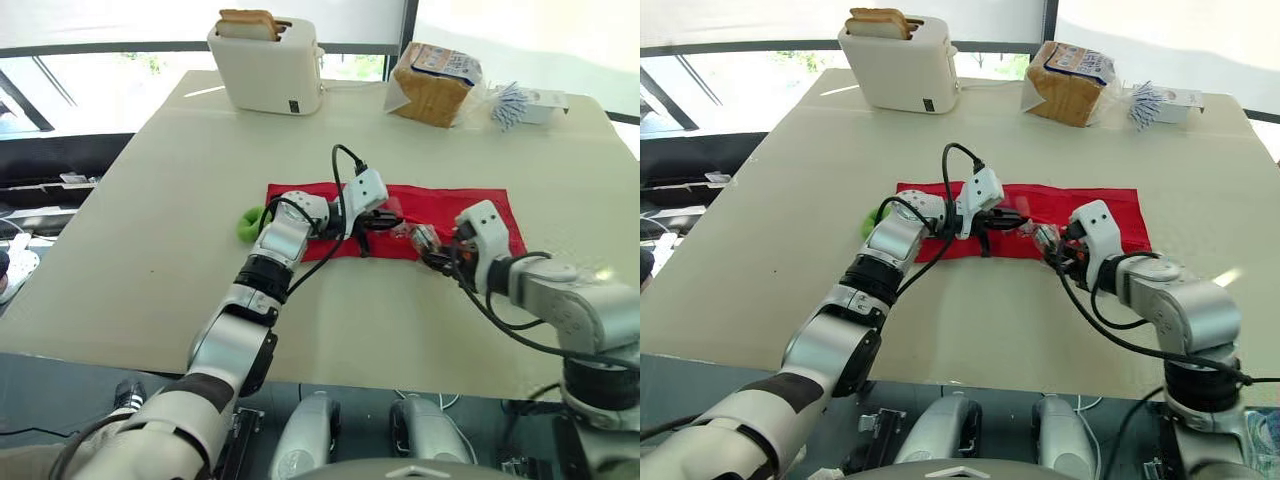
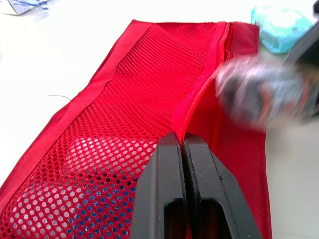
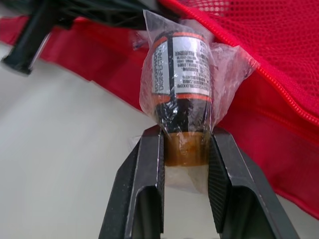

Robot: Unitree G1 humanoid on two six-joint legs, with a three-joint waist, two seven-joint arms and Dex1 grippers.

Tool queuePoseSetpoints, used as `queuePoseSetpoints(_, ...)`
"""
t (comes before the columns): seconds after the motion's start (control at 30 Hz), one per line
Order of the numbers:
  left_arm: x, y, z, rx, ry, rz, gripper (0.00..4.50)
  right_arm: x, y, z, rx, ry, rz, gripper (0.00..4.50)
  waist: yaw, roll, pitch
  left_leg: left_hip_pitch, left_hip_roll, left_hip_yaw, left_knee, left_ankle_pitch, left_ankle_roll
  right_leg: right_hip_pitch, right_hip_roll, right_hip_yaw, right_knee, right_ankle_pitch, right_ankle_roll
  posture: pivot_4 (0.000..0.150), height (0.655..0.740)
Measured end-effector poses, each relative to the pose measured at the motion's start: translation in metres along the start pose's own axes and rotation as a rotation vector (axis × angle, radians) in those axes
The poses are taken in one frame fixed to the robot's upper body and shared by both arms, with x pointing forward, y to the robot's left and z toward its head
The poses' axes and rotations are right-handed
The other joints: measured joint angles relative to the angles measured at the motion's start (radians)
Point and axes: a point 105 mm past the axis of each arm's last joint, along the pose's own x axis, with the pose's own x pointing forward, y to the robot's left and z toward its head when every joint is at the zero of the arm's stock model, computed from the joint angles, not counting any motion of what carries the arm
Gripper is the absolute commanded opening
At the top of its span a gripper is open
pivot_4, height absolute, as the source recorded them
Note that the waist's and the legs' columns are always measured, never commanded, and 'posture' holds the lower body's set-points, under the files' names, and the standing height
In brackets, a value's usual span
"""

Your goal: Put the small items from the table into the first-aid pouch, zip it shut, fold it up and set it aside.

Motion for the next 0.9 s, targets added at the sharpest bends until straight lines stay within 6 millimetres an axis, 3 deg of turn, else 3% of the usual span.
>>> queuePoseSetpoints(0.2, 0.000, -0.003, -0.002, -0.028, 0.001, 0.009, 0.00, 0.016, 0.001, -0.009, 0.094, 0.052, -0.113, 1.05, -0.004, 0.000, 0.000, 0.000, -0.001, 0.001, 0.000, 0.000, 0.000, 0.000, 0.000, 0.001, 0.001, 0.000, 0.000, 0.150, 0.7400)
queuePoseSetpoints(0.37, -0.001, -0.004, 0.002, -0.024, -0.009, 0.010, 0.00, 0.022, 0.002, -0.008, 0.156, 0.076, -0.155, 1.05, -0.005, 0.001, 0.000, 0.001, -0.001, 0.001, 0.000, 0.000, 0.000, 0.000, 0.000, 0.001, 0.001, 0.000, 0.000, 0.150, 0.7400)
queuePoseSetpoints(0.6, -0.003, -0.014, -0.008, -0.027, 0.006, -0.017, 0.00, 0.036, -0.004, 0.001, 0.273, 0.064, -0.179, 1.05, -0.013, 0.001, 0.000, 0.001, -0.001, 0.001, -0.001, 0.000, 0.000, 0.000, 0.000, 0.001, 0.001, 0.000, 0.000, 0.150, 0.7400)
queuePoseSetpoints(0.77, -0.005, -0.014, -0.008, -0.016, 0.013, -0.016, 0.00, 0.052, -0.003, 0.011, 0.279, 0.042, -0.164, 1.05, -0.029, 0.001, 0.000, 0.002, -0.001, 0.001, -0.001, 0.000, 0.000, 0.000, 0.000, 0.001, 0.001, 0.000, 0.000, 0.150, 0.7400)
queuePoseSetpoints(0.9, -0.006, -0.014, -0.009, -0.008, 0.020, -0.017, 0.00, 0.064, 0.000, 0.018, 0.189, 0.021, -0.152, 1.05, -0.033, 0.001, 0.000, 0.003, -0.001, 0.001, -0.004, 0.001, -0.001, 0.000, 0.000, 0.001, 0.001, 0.000, 0.000, 0.150, 0.7400)
